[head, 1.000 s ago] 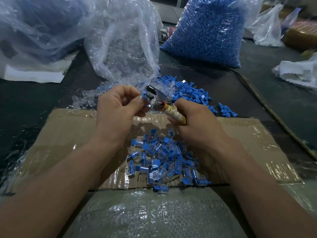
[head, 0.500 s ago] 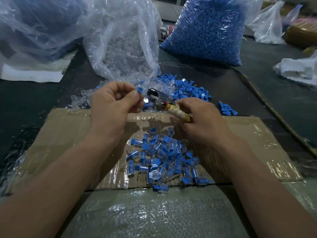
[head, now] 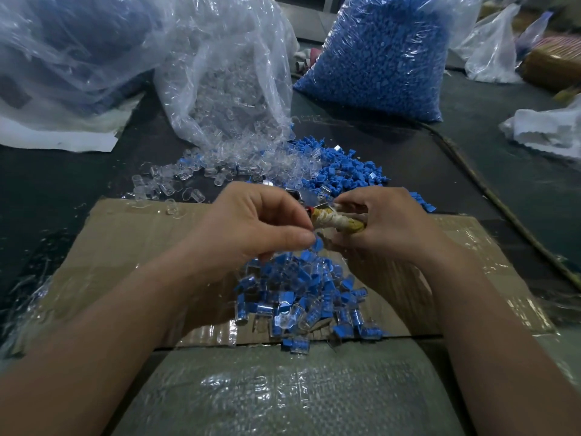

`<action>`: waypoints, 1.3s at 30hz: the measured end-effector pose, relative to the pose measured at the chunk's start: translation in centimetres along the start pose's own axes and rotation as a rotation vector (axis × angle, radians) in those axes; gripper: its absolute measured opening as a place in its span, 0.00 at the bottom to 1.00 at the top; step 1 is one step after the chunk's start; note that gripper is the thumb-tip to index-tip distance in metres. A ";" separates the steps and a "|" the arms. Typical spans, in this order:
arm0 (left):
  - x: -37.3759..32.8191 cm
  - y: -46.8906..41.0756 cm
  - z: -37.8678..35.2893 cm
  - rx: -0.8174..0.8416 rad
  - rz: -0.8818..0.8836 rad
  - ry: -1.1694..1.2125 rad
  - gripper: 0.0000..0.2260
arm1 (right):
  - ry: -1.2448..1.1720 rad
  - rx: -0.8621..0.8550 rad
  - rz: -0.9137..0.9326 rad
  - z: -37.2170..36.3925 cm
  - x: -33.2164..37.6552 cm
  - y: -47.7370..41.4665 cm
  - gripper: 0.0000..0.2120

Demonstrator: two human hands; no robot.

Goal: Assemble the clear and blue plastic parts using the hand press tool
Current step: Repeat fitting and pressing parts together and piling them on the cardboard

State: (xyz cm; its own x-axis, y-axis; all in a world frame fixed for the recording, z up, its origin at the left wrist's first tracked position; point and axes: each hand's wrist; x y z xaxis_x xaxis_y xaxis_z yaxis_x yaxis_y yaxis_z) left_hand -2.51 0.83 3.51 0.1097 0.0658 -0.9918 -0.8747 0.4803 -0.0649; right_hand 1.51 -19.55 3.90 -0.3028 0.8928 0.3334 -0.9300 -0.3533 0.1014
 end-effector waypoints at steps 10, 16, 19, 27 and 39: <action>0.4 -0.2 0.1 -0.140 0.012 -0.016 0.06 | 0.013 0.082 0.011 -0.1 -0.2 0.0 0.29; 2.5 -1.7 3.0 -0.646 0.018 -0.344 0.09 | 0.004 0.141 0.002 -0.1 -0.4 -0.1 0.35; 3.3 -2.0 3.3 -0.622 0.094 -0.549 0.14 | 0.008 0.185 0.002 0.0 -0.5 0.0 0.37; 4.1 -2.5 3.0 -0.251 0.281 -0.992 0.21 | -0.119 0.123 -0.011 0.5 -0.3 0.3 0.41; 4.1 -2.6 2.9 -0.160 0.187 -1.058 0.19 | -0.085 0.110 -0.007 0.1 -0.5 -0.1 0.26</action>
State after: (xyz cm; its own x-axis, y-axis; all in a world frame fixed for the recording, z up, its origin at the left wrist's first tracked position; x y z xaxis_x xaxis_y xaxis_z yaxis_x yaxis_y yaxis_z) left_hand 1.56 2.40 -0.06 0.2523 0.8835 -0.3946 -0.9629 0.2696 -0.0120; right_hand 1.80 -19.93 3.79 -0.2735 0.8700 0.4102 -0.9020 -0.3801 0.2048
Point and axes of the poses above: each hand's wrist, its own y-axis away from the middle knuckle, its own z-axis out of the back of the hand, x = y × z, and after that the axes turned 7 degrees about x, right-handed
